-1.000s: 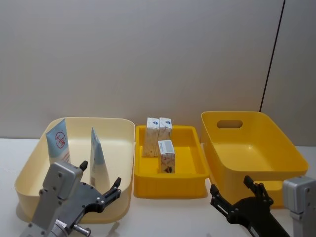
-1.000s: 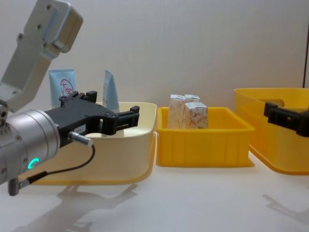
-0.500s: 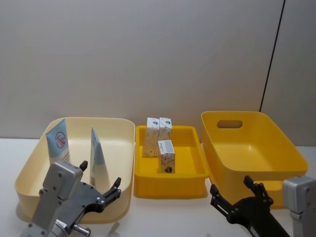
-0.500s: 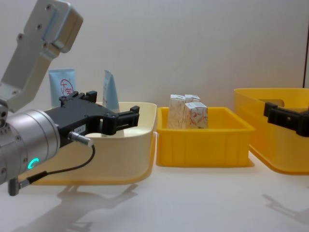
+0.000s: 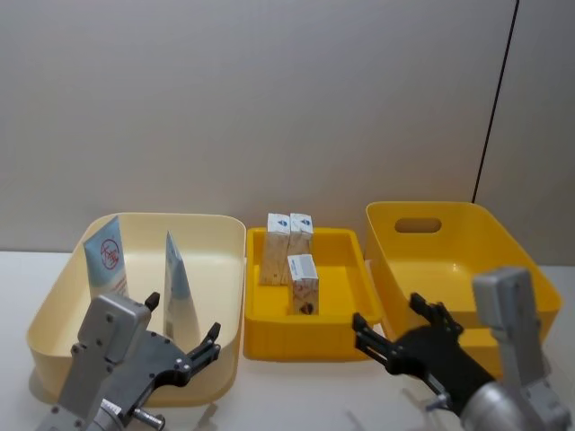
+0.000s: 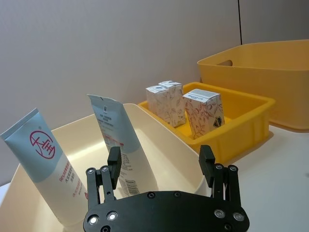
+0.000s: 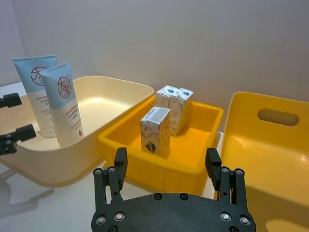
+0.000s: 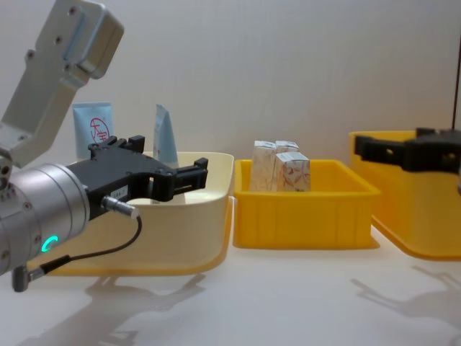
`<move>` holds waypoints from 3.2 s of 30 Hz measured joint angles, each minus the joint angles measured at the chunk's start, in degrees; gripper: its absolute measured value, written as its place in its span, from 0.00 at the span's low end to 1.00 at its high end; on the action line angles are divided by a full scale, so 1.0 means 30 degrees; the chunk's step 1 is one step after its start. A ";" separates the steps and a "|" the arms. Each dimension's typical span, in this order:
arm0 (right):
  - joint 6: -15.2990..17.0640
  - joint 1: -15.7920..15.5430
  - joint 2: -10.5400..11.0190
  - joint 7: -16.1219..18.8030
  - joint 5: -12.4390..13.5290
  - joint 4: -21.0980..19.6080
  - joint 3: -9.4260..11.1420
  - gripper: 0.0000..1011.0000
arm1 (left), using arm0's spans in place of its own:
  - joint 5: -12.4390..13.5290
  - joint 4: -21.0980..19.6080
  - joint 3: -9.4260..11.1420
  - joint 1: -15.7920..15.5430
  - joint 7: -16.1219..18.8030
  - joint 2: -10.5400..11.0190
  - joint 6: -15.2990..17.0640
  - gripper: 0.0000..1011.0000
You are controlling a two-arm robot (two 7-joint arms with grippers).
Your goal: Bimanual collaborative sorting of washing and personal care products
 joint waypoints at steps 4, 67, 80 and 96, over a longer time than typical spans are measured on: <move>0.0903 0.1253 -0.0167 0.0278 -0.0145 0.0463 -0.0406 0.99 | 0.0000 -0.0001 0.0001 0.0000 -0.0001 0.0000 0.0000 0.99; 1.0986 1.3502 -0.6697 -0.1008 -0.2683 1.4412 -0.2592 0.99 | 0.0000 0.0000 0.0000 0.0001 -0.0001 0.0000 0.0000 0.99; 1.0168 1.3744 -0.7069 -0.1060 -0.2817 1.5391 -0.2509 0.81 | 0.0000 -0.0001 0.0000 0.0001 -0.0001 0.0000 0.0000 0.99; 0.9800 1.3835 -0.7216 -0.1095 -0.2864 1.5796 -0.2476 0.40 | 0.0001 0.0001 0.0001 0.0001 -0.0001 0.0000 0.0000 0.99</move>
